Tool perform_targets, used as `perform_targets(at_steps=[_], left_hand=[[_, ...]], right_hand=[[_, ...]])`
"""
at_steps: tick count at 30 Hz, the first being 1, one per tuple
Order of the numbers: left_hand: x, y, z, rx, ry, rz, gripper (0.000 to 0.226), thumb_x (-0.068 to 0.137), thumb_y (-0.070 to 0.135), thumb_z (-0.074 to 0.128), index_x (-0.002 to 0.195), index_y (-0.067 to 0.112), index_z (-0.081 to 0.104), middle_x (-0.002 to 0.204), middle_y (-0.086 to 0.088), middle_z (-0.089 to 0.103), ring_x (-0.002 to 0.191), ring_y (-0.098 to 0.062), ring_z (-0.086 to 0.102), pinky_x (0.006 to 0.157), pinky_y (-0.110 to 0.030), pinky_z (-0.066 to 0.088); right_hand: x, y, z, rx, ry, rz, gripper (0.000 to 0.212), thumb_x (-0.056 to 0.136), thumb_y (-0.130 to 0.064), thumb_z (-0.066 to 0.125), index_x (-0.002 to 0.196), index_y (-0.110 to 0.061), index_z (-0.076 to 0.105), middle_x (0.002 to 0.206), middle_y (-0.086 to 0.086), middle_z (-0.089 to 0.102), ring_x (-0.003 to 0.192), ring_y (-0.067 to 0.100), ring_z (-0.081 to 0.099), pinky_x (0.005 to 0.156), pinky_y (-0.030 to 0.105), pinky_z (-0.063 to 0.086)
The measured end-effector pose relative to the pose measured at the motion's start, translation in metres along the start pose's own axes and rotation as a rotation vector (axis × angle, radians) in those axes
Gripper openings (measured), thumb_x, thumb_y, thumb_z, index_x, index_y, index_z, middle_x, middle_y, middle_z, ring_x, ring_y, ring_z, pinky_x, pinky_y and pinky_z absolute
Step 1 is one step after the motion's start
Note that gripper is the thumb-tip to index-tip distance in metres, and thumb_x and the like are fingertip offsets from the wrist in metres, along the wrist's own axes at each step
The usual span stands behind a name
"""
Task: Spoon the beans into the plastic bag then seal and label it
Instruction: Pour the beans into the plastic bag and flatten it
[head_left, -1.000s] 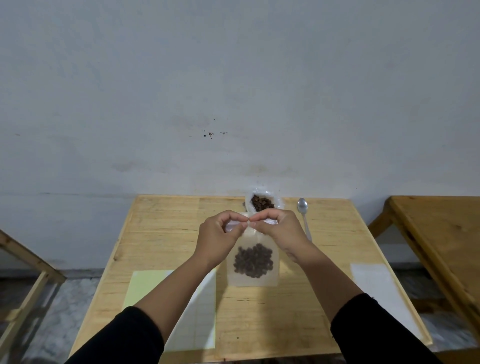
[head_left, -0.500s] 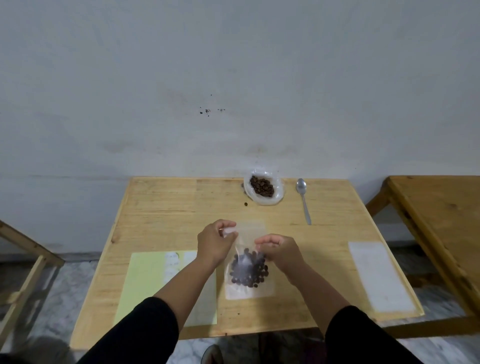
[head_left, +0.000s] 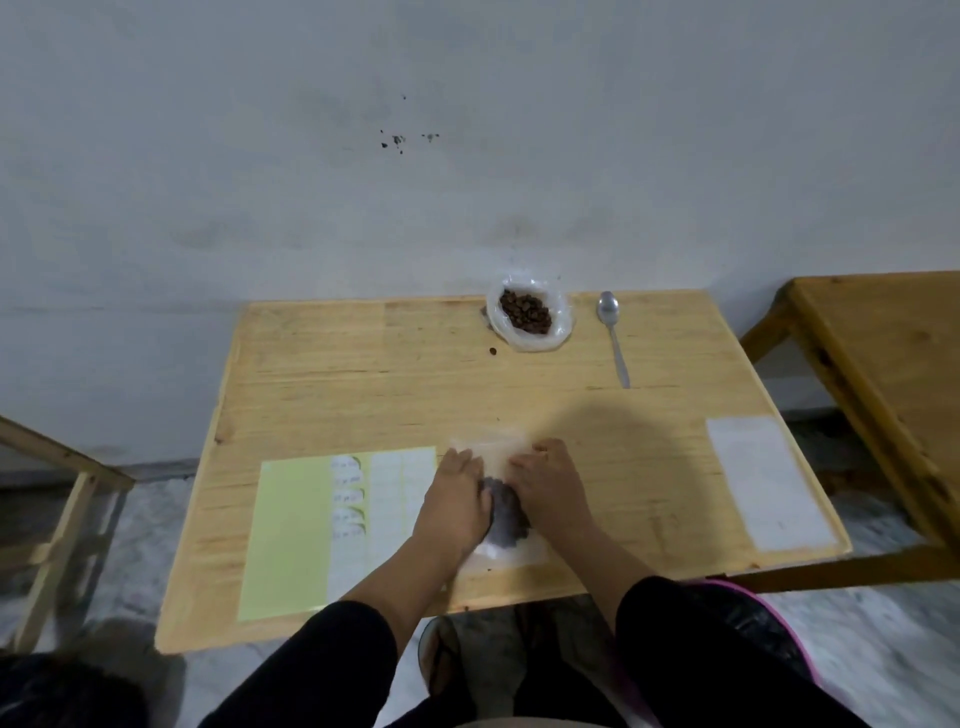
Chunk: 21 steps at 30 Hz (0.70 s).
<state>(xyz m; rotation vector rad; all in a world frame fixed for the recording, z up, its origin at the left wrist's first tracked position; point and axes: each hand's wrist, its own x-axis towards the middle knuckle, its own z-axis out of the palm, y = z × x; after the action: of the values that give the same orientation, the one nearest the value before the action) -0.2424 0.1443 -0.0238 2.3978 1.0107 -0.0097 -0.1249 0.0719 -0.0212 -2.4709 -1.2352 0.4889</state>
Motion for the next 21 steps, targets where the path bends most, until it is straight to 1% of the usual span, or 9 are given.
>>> perform_targets(at_steps=[2,3,7,9,11,13,15,17,21], left_hand=[[0.0,-0.001,0.002,0.164,0.024,0.071,0.047,0.1,0.026,0.028,0.143,0.005,0.029,0.15,-0.009,0.03,0.142,-0.022,0.016,0.115,-0.023,0.003],[-0.001,0.0,0.001,0.232,0.027,0.1,0.046,0.101,0.024,0.025,0.142,0.003,0.029,0.149,-0.01,0.031,0.142,-0.023,0.016,0.116,-0.025,0.002],[-0.001,0.004,0.002,0.493,0.025,0.244,0.043,0.102,0.017,0.02,0.137,-0.002,0.036,0.143,-0.02,0.034,0.137,-0.032,0.023,0.119,-0.037,0.003],[0.004,0.007,0.002,0.55,0.02,0.272,0.04,0.1,0.016,0.023,0.131,0.001,0.043,0.136,-0.018,0.041,0.131,-0.031,0.03,0.119,-0.037,0.006],[0.011,0.013,0.0,0.588,0.011,0.295,0.039,0.097,0.017,0.029,0.128,-0.001,0.044,0.132,-0.019,0.043,0.129,-0.031,0.033,0.119,-0.037,0.008],[0.02,0.022,-0.004,0.577,0.042,0.304,0.046,0.095,0.021,0.037,0.132,-0.005,0.04,0.137,-0.02,0.042,0.132,-0.031,0.032,0.119,-0.039,0.01],[0.028,0.035,-0.013,0.543,0.132,0.318,0.047,0.086,0.023,0.056,0.125,-0.004,0.052,0.125,-0.017,0.056,0.122,-0.027,0.048,0.117,-0.038,0.02],[0.037,0.053,-0.02,0.481,0.213,0.403,0.041,0.067,0.022,0.075,0.102,0.0,0.068,0.096,-0.01,0.07,0.095,-0.022,0.065,0.105,-0.035,0.039],[0.053,0.095,-0.025,0.439,0.312,0.506,0.04,0.055,0.022,0.083,0.087,0.002,0.071,0.08,-0.008,0.069,0.08,-0.022,0.067,0.085,-0.032,0.054]], right_hand=[[0.001,0.006,0.009,-0.07,0.014,-0.097,0.025,0.079,-0.02,0.049,0.085,-0.01,0.071,0.096,0.009,0.069,0.1,0.026,0.063,0.087,0.027,0.048],[0.001,0.01,0.013,-0.159,-0.024,-0.169,0.026,0.076,-0.021,0.048,0.079,-0.011,0.071,0.089,0.008,0.071,0.094,0.026,0.065,0.085,0.029,0.051],[-0.005,0.016,0.021,-0.453,-0.22,-0.267,0.046,0.081,-0.02,0.032,0.096,0.001,0.07,0.104,0.016,0.069,0.104,0.03,0.063,0.098,0.038,0.048],[-0.01,0.01,0.008,-0.496,-0.218,-0.324,0.049,0.08,-0.02,0.03,0.091,-0.001,0.073,0.103,0.016,0.07,0.103,0.029,0.064,0.096,0.04,0.05],[-0.013,0.002,-0.008,-0.502,-0.179,-0.352,0.041,0.078,-0.021,0.039,0.085,-0.002,0.074,0.1,0.015,0.071,0.098,0.028,0.066,0.092,0.038,0.052],[-0.012,0.002,-0.021,-0.5,-0.089,-0.336,0.032,0.075,-0.024,0.061,0.093,0.001,0.072,0.103,0.013,0.07,0.1,0.027,0.066,0.093,0.036,0.05],[-0.007,0.011,-0.03,-0.521,-0.027,-0.293,0.041,0.071,-0.024,0.067,0.102,0.003,0.069,0.107,0.014,0.068,0.105,0.028,0.064,0.095,0.037,0.049],[-0.002,0.021,-0.045,-0.489,0.042,-0.233,0.049,0.071,-0.025,0.064,0.109,0.005,0.064,0.109,0.017,0.067,0.107,0.03,0.063,0.092,0.038,0.051],[-0.002,0.049,-0.085,-0.361,0.088,-0.098,0.053,0.068,-0.022,0.066,0.111,0.009,0.061,0.111,0.022,0.065,0.105,0.035,0.064,0.085,0.041,0.053]])
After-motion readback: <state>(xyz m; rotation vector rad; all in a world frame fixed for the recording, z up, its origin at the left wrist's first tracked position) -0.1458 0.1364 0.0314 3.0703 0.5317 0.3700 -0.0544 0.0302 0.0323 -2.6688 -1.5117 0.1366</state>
